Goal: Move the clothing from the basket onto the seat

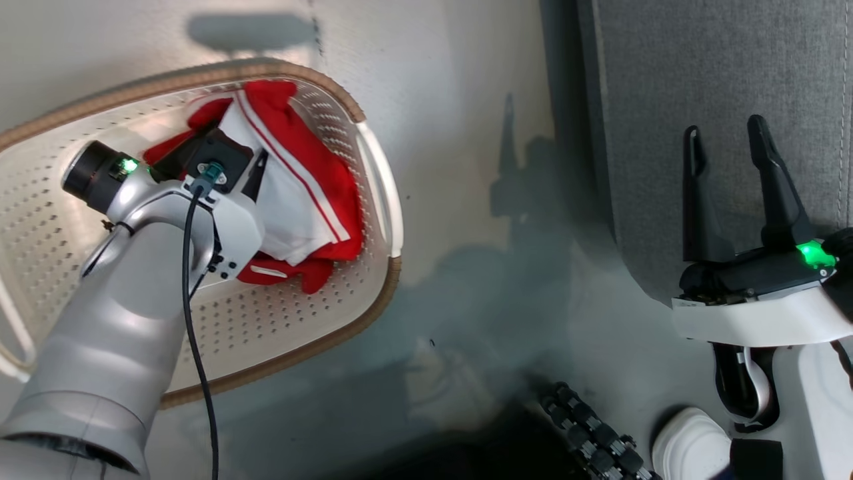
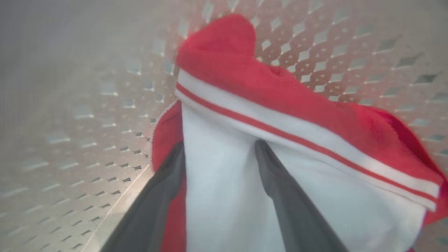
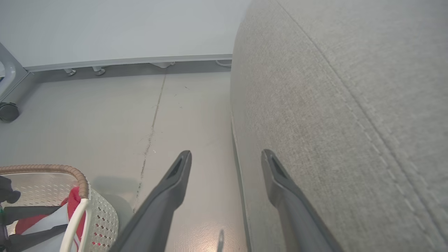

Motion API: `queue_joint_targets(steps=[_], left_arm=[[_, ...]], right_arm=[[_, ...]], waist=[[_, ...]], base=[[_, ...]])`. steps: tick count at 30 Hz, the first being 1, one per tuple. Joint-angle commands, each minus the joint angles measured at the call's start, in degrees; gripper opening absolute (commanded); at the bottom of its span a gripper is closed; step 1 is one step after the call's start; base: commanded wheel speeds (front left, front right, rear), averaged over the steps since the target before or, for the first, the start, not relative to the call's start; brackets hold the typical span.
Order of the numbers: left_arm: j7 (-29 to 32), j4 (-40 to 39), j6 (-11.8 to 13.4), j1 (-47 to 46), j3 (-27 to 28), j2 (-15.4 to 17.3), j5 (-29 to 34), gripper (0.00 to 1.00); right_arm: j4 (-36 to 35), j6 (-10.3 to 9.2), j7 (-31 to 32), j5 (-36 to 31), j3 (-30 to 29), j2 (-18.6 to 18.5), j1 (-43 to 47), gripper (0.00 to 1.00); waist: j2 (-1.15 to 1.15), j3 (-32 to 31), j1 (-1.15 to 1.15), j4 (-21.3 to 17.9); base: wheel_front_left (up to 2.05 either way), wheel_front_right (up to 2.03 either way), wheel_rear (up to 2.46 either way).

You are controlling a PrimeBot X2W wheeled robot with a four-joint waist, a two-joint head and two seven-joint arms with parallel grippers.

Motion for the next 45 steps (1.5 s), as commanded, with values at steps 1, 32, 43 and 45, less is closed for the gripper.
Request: queue_joint_targets(steps=[1,32,43,45], left_arm=[[0.12,0.23,-0.28,-1.32,-0.14,0.28,0.63,1.0],[33.37,4.23,-1.89,-5.04,-5.41,1.7,-0.79,0.16],[33.18,4.25,-1.32,-4.43,-5.37,2.6,-2.55,0.0],[33.3,4.24,-1.29,-4.52,-5.35,2.51,-2.83,0.0]], right_arm=[[0.19,0.02,-0.28,0.43,0.02,-0.06,-0.72,1.0],[1.06,0.02,-0.15,1.93,3.33,-0.05,0.4,1.0],[1.38,0.02,-0.15,2.24,3.23,-0.05,-0.66,1.0],[1.47,0.02,-0.15,2.08,3.34,-0.05,-1.18,1.0]], waist=[[0.0,0.74,0.0,-0.74],[0.0,2.38,0.0,-1.53],[0.0,2.31,0.0,-1.42],[0.0,2.14,0.0,-1.35]], base=[[0.0,0.0,0.0],[0.0,0.0,0.0],[0.0,0.0,0.0],[0.0,0.0,0.0]])
